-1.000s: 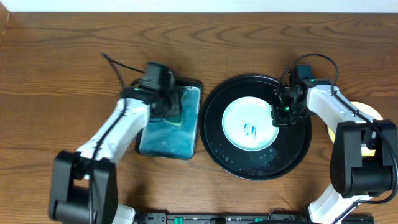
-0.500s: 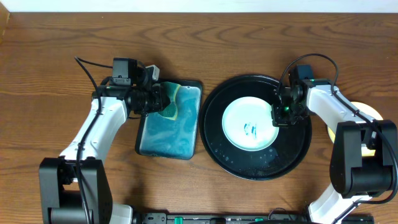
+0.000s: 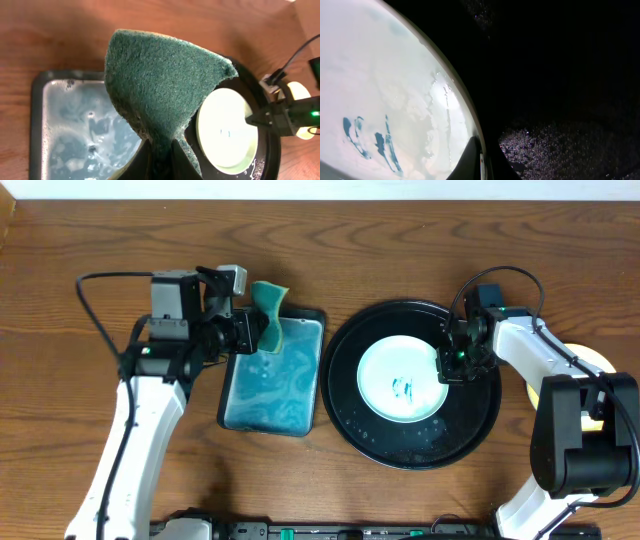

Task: Clean dirty plates on tray and stack at the side
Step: 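Lift the sponge with the left gripper up out of the water tray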

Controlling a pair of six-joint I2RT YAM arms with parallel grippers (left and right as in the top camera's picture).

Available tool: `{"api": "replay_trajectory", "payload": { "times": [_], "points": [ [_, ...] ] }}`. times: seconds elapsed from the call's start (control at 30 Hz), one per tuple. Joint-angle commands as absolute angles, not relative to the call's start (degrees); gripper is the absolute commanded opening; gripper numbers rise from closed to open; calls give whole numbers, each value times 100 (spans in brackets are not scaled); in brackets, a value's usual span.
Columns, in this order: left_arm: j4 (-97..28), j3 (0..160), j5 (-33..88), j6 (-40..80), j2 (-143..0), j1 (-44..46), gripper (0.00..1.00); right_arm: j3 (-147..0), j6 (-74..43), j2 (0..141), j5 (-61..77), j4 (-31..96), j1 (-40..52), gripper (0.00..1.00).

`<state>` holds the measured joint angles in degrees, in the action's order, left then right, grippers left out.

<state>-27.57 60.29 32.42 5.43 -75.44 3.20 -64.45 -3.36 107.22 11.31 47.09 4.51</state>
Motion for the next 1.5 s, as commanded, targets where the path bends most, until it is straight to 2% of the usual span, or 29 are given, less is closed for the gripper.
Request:
{"api": "replay_trajectory", "payload": {
  "times": [0.0, 0.57, 0.93, 1.2, 1.47],
  "points": [
    [-2729, 5994, 3059, 438, -7334, 322, 7, -6276, -252, 10908, 751, 4724, 569, 1],
    [-2062, 5881, 3061, 895, -7330, 322, 7, -6276, -250, 10908, 749, 4733, 572, 1],
    [-224, 4515, 2967, 1752, -7330, 322, 7, -6276, -250, 10908, 729, 4733, 572, 1],
    [161, 4010, 2759, 1750, -7330, 322, 8, -6276, -250, 10908, 727, 4729, 572, 1],
    [537, 3994, 3089, 1927, -7308, 322, 7, -6276, -250, 10908, 727, 4731, 572, 1]
  ]
}}
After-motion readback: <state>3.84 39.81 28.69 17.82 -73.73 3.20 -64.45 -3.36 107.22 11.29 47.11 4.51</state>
